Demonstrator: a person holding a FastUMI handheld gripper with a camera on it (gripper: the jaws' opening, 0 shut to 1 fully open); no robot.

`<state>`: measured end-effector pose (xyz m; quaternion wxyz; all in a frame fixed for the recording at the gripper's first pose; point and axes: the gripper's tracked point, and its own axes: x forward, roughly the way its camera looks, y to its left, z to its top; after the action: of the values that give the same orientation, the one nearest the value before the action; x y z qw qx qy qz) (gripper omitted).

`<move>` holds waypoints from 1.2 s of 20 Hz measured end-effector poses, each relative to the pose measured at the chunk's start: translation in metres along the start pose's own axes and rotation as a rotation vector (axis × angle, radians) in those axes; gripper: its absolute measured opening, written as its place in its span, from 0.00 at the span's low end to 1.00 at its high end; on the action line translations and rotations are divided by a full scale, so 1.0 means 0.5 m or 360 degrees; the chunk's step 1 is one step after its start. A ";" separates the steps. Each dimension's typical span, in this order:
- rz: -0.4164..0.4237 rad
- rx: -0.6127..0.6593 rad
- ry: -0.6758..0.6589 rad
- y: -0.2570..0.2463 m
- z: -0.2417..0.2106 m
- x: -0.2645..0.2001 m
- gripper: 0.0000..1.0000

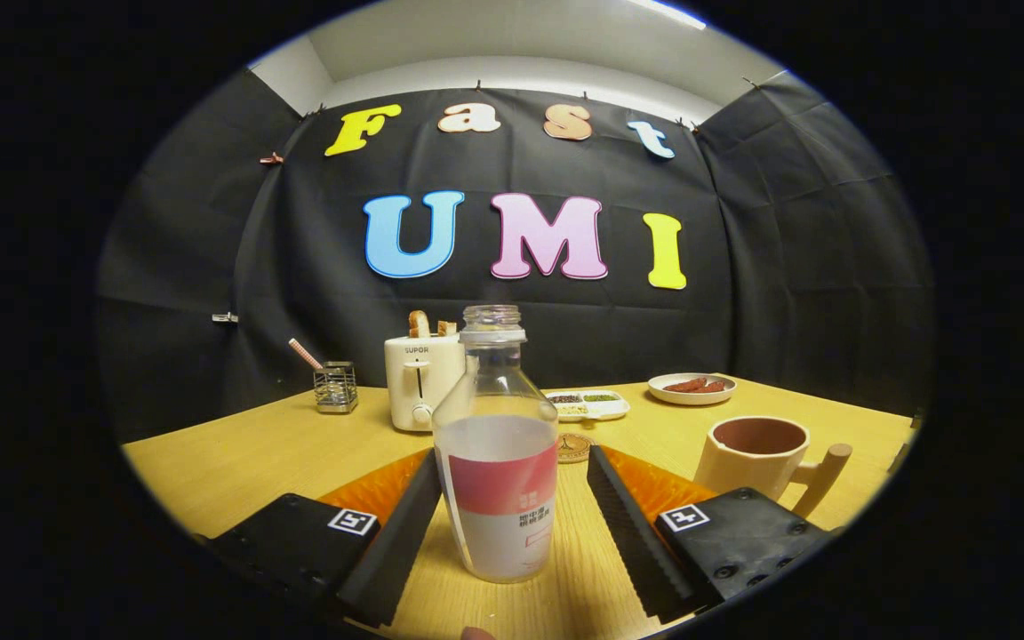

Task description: Take the bottle from table, then pour the juice into the cup, finally place the bottle on the coaster

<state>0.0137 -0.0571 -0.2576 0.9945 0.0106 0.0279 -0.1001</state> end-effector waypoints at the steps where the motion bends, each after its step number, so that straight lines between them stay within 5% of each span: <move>1: 0.0011 -0.0001 0.0000 0.004 0.001 0.002 0.99; 5: 0.0067 -0.0003 0.0001 0.020 0.000 0.008 0.77; 11: -0.0013 0.0122 0.0096 -0.004 0.008 0.015 0.74; 20: 0.0005 0.0788 0.0226 -0.004 0.155 0.020 0.74; 24: -0.0039 0.1151 0.0221 -0.036 0.153 0.001 0.74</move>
<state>0.0148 -0.0769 -0.1816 0.9210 0.3678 0.0583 -0.1145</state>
